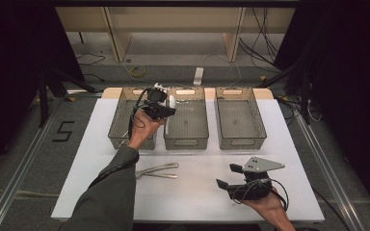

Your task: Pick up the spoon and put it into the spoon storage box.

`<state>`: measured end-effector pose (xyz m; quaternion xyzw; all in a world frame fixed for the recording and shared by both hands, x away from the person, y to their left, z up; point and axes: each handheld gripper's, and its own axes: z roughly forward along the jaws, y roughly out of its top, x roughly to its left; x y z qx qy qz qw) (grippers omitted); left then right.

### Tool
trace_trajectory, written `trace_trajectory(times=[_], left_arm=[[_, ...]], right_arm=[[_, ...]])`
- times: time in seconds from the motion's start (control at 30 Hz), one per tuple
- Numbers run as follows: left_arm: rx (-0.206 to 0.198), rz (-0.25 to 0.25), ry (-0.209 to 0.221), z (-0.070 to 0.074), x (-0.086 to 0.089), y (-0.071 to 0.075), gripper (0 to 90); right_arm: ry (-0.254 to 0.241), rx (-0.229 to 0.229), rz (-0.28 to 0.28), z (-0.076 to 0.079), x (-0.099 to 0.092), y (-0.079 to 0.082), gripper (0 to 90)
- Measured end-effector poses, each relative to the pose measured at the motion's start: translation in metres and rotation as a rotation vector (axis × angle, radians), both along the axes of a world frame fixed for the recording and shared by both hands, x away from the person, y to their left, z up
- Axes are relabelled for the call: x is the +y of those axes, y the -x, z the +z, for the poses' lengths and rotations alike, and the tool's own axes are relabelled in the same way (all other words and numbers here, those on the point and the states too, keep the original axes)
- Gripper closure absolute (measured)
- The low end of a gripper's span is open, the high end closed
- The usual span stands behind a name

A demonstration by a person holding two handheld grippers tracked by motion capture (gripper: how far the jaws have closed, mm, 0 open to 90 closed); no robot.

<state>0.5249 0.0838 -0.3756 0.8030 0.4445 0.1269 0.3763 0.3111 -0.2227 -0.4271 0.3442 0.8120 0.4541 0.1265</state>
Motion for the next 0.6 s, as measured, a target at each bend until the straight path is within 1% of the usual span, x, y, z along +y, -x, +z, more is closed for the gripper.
trace_trajectory(times=[0.07,0.13,0.27,0.33,0.47,0.53,0.57,0.6], left_arm=[[-0.001,-0.008,-0.025,-0.003,-0.005,-0.002,81.5],[-0.003,-0.01,-0.041,-0.005,-0.008,-0.003,81.5],[-0.001,-0.012,-0.043,-0.008,-0.012,-0.005,81.5],[0.0,-0.015,-0.062,-0.01,-0.013,-0.006,81.4],[0.011,-0.013,-0.067,-0.014,-0.014,-0.007,81.4],[0.008,-0.017,-0.078,-0.016,-0.017,-0.007,81.4],[0.008,-0.025,-0.093,-0.016,-0.018,-0.007,81.4],[0.007,-0.023,-0.093,-0.017,-0.018,-0.008,81.4]], right_arm=[[-0.004,0.0,0.0,0.0,0.0,0.0,27.1],[-0.004,0.0,-0.002,0.001,-0.001,0.001,27.1],[-0.004,0.0,0.0,0.001,-0.001,0.001,27.1],[-0.005,0.001,0.0,0.001,-0.001,0.001,27.1],[-0.004,0.001,0.003,0.001,0.0,0.001,27.1],[-0.003,0.001,0.004,0.001,0.0,0.001,27.1],[-0.002,0.0,0.005,0.001,0.0,0.001,27.1],[-0.002,-0.001,0.005,0.001,0.0,0.001,27.1]])
